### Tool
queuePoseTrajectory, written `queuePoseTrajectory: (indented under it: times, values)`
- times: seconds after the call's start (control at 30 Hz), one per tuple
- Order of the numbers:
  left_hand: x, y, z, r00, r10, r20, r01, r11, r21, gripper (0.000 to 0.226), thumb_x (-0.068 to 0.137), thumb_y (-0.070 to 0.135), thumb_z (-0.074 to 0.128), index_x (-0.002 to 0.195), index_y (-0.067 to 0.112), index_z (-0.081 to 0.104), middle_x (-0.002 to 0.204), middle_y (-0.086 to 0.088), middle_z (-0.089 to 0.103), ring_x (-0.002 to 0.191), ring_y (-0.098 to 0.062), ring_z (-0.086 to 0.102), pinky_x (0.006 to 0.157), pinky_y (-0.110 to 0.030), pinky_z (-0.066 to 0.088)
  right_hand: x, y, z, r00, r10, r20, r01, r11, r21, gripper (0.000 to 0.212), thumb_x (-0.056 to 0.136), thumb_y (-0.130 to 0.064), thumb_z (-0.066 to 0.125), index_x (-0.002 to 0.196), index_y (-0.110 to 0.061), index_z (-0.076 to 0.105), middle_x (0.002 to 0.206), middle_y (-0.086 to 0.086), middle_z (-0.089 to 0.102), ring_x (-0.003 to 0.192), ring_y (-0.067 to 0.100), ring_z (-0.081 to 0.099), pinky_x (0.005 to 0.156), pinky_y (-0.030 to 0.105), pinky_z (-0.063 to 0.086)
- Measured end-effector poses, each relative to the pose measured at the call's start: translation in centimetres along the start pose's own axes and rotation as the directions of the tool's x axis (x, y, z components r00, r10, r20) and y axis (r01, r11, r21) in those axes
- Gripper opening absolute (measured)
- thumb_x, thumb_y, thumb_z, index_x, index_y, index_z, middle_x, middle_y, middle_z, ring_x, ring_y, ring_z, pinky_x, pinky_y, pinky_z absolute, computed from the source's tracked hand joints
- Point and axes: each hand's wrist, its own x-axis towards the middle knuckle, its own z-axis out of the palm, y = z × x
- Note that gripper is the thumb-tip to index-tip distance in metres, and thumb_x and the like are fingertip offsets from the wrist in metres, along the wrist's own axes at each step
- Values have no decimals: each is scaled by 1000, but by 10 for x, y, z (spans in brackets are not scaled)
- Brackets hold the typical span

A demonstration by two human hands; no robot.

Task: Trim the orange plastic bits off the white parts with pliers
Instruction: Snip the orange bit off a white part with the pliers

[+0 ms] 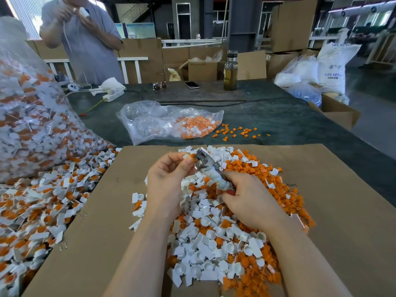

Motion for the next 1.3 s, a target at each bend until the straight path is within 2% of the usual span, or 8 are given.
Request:
queuePoseTrajectory:
  times: [0.23, 0.47, 0.9, 1.0, 1.1, 1.2, 1.27, 1.3]
  values:
    - [12, 18, -34, 940, -273, -204, 202, 929, -312, 30, 72, 18, 72, 100, 10, 68, 89, -3, 78, 82, -10, 74, 70, -20, 59, 0, 4, 6, 991, 55, -118, -71, 988, -137, 10, 86, -26, 54, 85, -33, 48, 68, -11, 56, 59, 7, 54, 46, 24, 37]
    - [21, 21, -68, 747, -515, -420, 26, 654, -756, 13, 98, 6, 56, 109, 5, 61, 80, -7, 77, 75, -10, 75, 61, -22, 59, 3, 10, 7, 934, 188, -304, -268, 931, -248, 8, 89, -32, 52, 94, -28, 47, 67, -13, 51, 58, 7, 52, 48, 27, 50]
    - [22, 15, -73, 737, -504, -450, -113, 565, -817, 33, 98, 7, 56, 131, 6, 56, 108, -11, 72, 84, -15, 75, 66, -28, 60, 3, 16, 8, 883, 296, -365, -424, 836, -349, 14, 91, -34, 56, 99, -23, 56, 72, -11, 44, 55, 6, 43, 42, 22, 32]
    - [22, 18, -65, 748, -451, -488, 120, 814, -568, 30, 90, 15, 70, 120, 13, 65, 93, -2, 78, 80, -10, 75, 70, -24, 60, 3, 13, 8, 895, 288, -341, -412, 826, -384, 26, 92, -35, 56, 114, -21, 56, 95, -5, 52, 64, 11, 50, 43, 22, 34]
    - [17, 14, -49, 869, -187, -457, 320, 918, 234, 30, 88, 29, 74, 116, 31, 63, 101, 17, 69, 99, -9, 66, 84, -33, 52, 3, 11, 9, 911, 299, -283, -400, 806, -436, 35, 93, -35, 55, 124, -20, 52, 115, 1, 51, 75, 16, 57, 47, 24, 40]
    - [14, 1, -37, 960, -68, -273, 277, 393, 877, 41, 94, 46, 60, 132, 31, 57, 128, 4, 58, 127, -26, 49, 108, -49, 36, 3, 10, 9, 915, 304, -266, -397, 796, -457, 35, 92, -36, 57, 123, -21, 52, 113, 0, 53, 76, 15, 58, 51, 25, 44]
    - [13, -6, -31, 965, -126, -228, 235, 39, 971, 47, 96, 52, 52, 137, 31, 52, 143, -6, 46, 134, -32, 38, 110, -49, 27, 3, 10, 8, 914, 307, -265, -400, 792, -461, 36, 91, -37, 59, 123, -21, 51, 112, -1, 53, 77, 15, 57, 51, 25, 44]
    - [12, -8, -30, 969, -139, -204, 205, -2, 979, 44, 96, 50, 51, 136, 32, 53, 144, -7, 44, 133, -33, 37, 109, -48, 28, 3, 10, 8, 914, 306, -266, -399, 791, -463, 37, 91, -37, 59, 123, -21, 51, 111, -1, 53, 76, 15, 56, 50, 25, 43]
